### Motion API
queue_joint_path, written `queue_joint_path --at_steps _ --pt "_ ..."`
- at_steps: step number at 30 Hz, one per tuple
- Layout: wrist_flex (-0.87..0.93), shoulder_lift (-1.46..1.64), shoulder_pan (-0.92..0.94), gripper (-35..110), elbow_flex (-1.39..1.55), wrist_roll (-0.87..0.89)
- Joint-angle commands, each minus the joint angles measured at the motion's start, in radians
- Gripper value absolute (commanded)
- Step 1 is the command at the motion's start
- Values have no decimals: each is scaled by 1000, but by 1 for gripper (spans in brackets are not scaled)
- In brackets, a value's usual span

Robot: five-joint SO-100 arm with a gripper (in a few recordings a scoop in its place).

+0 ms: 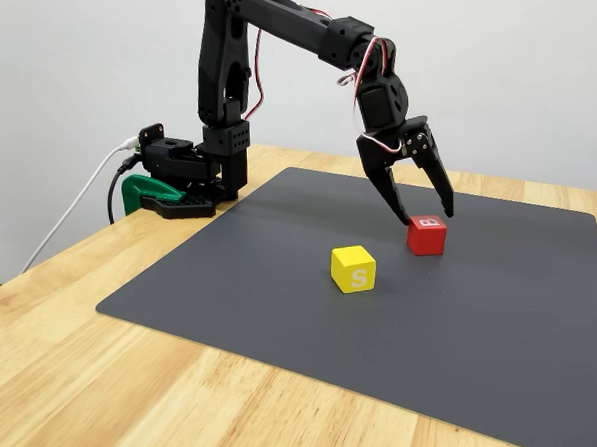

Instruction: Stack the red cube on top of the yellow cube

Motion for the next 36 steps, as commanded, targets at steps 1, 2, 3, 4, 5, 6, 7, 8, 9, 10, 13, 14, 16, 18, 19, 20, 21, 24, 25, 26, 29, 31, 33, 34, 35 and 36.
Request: queue_joint_path --at_steps 1,2,3,4,5,6,7,8,9,10,13,14,16,18,19,20,21,24,25,26,29,31,33,34,35,36 --pt "40 -11 2 23 -67 -8" --pt "44 -17 0 23 -74 -11" --pt "46 -17 0 23 -75 -14" --pt "51 -20 -2 22 -78 -17" --pt "64 -28 -3 22 -89 -20" --pt "80 -40 -5 22 -104 -20" --pt "92 -51 -5 22 -120 -20" --pt "103 -58 -5 22 -130 -20" --pt "112 -67 -5 22 -141 -20" --pt "120 -74 -5 22 -149 -21" --pt "137 -89 -5 21 -167 -23" --pt "144 -95 -5 21 -176 -23" --pt "152 -104 -3 21 -187 -20" --pt "153 -106 -2 21 -190 -14" --pt "155 -106 2 21 -190 -9" --pt "155 -106 5 21 -190 -5" --pt "156 -106 6 21 -190 -5" --pt "161 -106 14 19 -190 5" --pt "163 -106 15 18 -190 5" --pt "163 -106 20 17 -190 9" --pt "163 -106 29 8 -190 12" --pt "163 -107 31 2 -190 14" --pt "163 -107 34 0 -190 17" --pt "163 -107 35 0 -190 20" --pt "163 -107 37 0 -190 21" --pt "163 -107 37 0 -190 25"
